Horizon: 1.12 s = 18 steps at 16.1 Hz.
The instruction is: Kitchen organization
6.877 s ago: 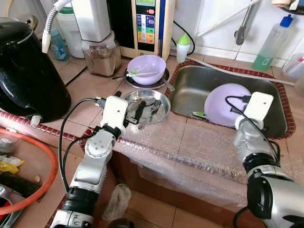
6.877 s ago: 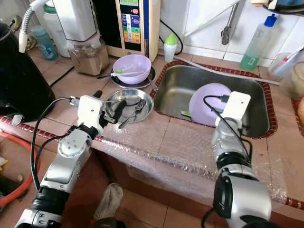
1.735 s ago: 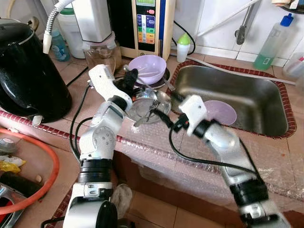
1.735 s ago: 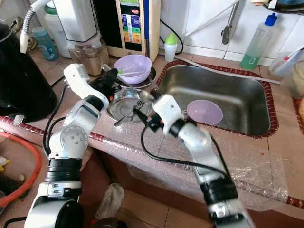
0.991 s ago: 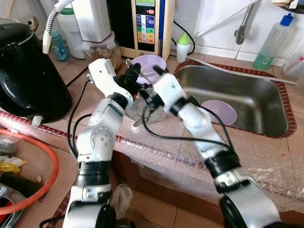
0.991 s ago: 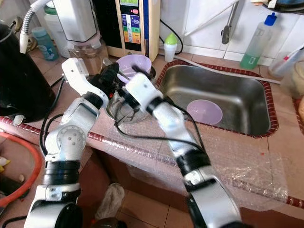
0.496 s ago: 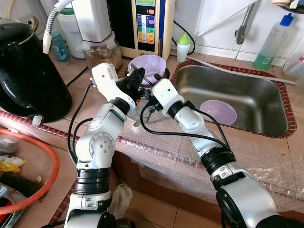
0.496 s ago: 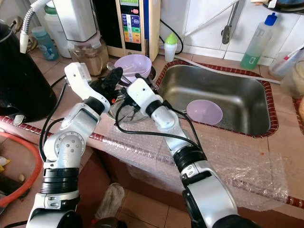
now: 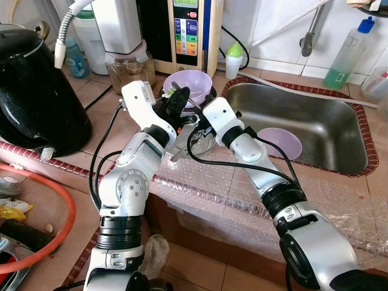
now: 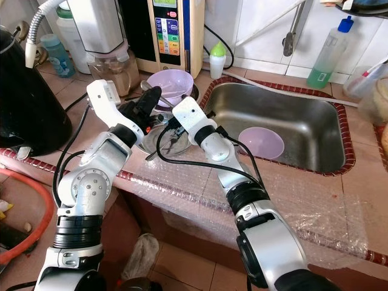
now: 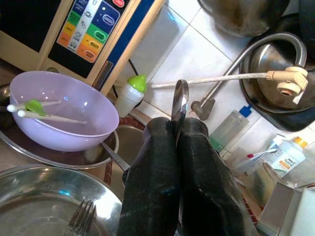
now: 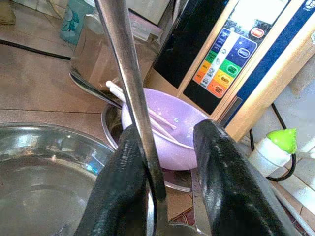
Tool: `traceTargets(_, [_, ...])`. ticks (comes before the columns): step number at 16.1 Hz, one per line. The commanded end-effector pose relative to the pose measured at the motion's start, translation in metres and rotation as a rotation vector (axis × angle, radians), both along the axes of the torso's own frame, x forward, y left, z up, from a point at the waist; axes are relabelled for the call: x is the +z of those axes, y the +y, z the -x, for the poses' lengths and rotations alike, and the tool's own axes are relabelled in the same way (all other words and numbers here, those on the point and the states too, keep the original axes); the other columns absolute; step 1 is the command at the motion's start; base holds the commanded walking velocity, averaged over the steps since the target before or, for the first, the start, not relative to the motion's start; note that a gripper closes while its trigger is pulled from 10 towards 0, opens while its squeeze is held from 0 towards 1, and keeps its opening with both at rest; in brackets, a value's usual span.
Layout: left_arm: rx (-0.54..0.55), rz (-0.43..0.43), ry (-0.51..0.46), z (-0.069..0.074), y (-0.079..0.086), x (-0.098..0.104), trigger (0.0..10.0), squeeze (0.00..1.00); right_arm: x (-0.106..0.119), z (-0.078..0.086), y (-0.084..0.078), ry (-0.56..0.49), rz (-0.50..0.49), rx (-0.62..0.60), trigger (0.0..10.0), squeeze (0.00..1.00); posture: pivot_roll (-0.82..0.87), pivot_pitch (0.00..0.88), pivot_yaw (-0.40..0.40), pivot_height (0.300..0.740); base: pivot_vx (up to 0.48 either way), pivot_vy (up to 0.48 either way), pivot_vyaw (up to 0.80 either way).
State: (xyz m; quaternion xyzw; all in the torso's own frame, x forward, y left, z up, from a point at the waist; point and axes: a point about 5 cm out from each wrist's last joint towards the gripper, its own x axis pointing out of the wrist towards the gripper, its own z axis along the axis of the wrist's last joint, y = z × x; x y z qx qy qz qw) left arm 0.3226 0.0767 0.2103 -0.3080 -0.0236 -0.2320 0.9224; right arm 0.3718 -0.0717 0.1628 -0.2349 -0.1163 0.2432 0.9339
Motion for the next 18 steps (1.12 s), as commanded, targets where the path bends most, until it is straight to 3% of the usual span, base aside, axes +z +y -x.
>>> traceTargets(1, [0.008,-0.016,-0.011,0.000,0.003,0.001,0.0,0.00,0.008,-0.002,-0.006,-0.022,-0.041,-0.019,0.0,0.00,0.00,0.000,0.071,0.740,0.000,0.000,0.00])
traceTargets(11, [0.087,-0.072,0.008,-0.008,0.013,-0.007,0.0,0.00,0.008,0.006,-0.016,-0.017,-0.079,0.024,0.0,0.00,-0.01,0.000,0.077,0.740,0.000,0.000,0.00])
traceTargets(12, [0.089,-0.080,0.007,-0.008,0.013,-0.008,0.5,0.00,0.008,0.006,-0.016,-0.015,-0.077,0.024,0.0,0.00,-0.01,0.000,0.074,0.740,0.000,0.000,0.00])
traceTargets(13, [0.089,-0.091,0.001,-0.008,0.013,-0.008,2.0,0.00,0.008,0.005,-0.016,-0.012,-0.075,0.023,0.0,0.00,-0.01,0.000,0.073,0.740,0.000,0.000,0.00])
traceTargets(18, [0.081,-0.109,-0.005,-0.006,0.011,-0.010,3.4,0.00,0.013,0.000,-0.026,-0.016,-0.072,-0.020,0.0,0.00,0.00,0.000,0.074,0.740,0.000,0.000,0.00])
